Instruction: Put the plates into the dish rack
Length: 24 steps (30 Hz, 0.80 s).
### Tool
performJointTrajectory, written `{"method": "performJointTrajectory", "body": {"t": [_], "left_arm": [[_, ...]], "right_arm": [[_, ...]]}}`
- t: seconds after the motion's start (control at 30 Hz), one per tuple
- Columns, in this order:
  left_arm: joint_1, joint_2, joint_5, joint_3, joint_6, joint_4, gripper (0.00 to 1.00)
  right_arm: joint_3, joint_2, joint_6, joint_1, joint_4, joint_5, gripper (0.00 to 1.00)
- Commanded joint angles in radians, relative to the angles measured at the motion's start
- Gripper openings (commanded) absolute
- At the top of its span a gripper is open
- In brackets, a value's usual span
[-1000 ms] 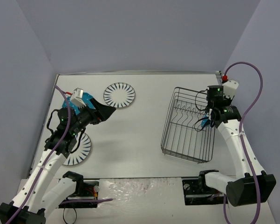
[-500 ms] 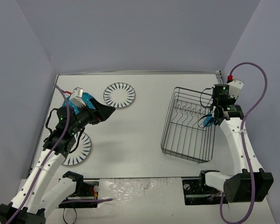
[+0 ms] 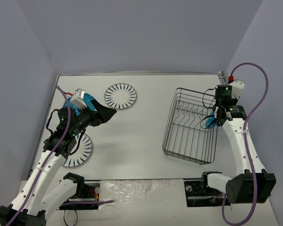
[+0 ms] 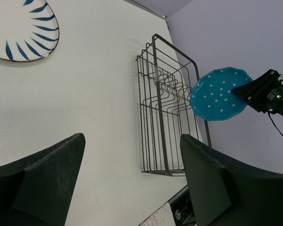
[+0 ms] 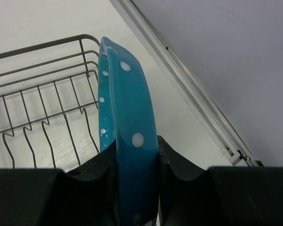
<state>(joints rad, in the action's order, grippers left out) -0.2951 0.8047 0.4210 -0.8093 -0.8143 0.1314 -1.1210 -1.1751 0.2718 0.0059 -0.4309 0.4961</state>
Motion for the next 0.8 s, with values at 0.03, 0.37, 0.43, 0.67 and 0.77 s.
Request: {"method": "performJointTrajectory", "body": {"t": [0.03,0.37,0.43,0.67,0.77], "left_arm": [[0.002,-0.005,0.011,-0.067,0.019,-0.043,0.78],[0.002,-0.001,0.013,-0.054,0.007,-0.061,0.78],[0.002,0.000,0.016,-0.052,0.005,-0.063,0.78],[0.002,0.007,0.018,-0.047,-0.004,-0.076,0.78],[0.002,0.008,0.018,-0.046,-0.006,-0.077,0.78]], "right_arm": [[-0.049,0.001,-0.010,-0.001,0.123,-0.016,0.00],[-0.031,-0.038,0.006,-0.001,0.123,-0.070,0.00],[-0.031,-0.045,0.010,0.000,0.123,-0.080,0.00],[-0.008,-0.081,0.034,-0.001,0.125,-0.105,0.00],[-0.002,-0.089,0.042,0.000,0.129,-0.108,0.00]]}}
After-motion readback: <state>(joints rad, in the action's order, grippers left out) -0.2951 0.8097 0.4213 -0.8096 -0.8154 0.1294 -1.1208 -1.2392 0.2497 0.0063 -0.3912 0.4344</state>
